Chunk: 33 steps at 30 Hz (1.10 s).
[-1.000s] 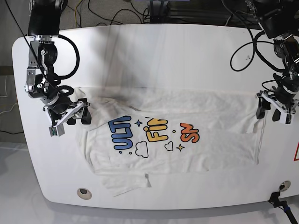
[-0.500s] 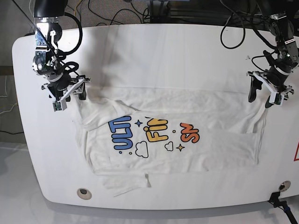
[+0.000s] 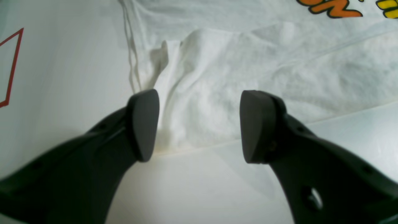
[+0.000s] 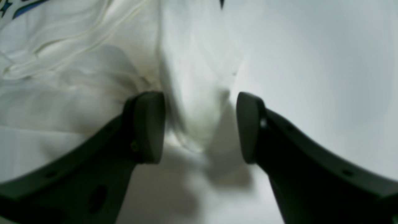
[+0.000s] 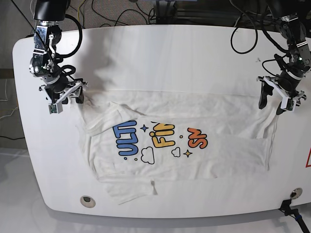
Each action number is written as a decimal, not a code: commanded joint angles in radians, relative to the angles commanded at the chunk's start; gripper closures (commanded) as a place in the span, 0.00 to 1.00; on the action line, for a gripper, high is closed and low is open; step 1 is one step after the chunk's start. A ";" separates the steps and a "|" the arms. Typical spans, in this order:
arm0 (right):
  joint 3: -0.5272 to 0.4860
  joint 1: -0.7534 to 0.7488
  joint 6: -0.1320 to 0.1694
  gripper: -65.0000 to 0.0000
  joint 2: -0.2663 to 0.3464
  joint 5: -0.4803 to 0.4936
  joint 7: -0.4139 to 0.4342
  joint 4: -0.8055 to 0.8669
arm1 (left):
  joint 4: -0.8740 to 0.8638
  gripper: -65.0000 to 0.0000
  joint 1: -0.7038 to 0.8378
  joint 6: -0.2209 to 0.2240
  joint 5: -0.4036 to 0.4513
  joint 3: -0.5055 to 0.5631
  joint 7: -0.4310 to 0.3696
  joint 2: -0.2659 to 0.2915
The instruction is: Fold the T-shirt properly
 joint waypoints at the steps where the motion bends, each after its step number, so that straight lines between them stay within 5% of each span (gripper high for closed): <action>1: -0.002 0.000 0.006 0.46 -0.005 0.000 0.000 0.000 | 0.000 0.41 0.000 0.000 0.000 0.000 0.000 0.000; 19: 0.021 0.012 0.006 0.47 -0.003 0.000 0.054 -0.127 | -0.005 0.41 -0.003 0.002 0.002 0.000 0.000 0.000; 21: 0.021 0.012 0.006 0.56 -0.005 0.000 0.054 -0.126 | -0.005 0.41 -0.005 0.003 0.002 -0.017 0.002 0.000; 26: 0.021 0.012 0.006 1.00 -0.008 0.000 0.054 -0.126 | -0.005 0.41 -0.006 0.058 0.003 -0.057 0.003 0.014; 33: 0.017 0.012 0.006 1.00 -0.008 0.000 0.052 -0.126 | -0.064 0.40 -0.043 0.058 0.003 -0.058 0.003 0.014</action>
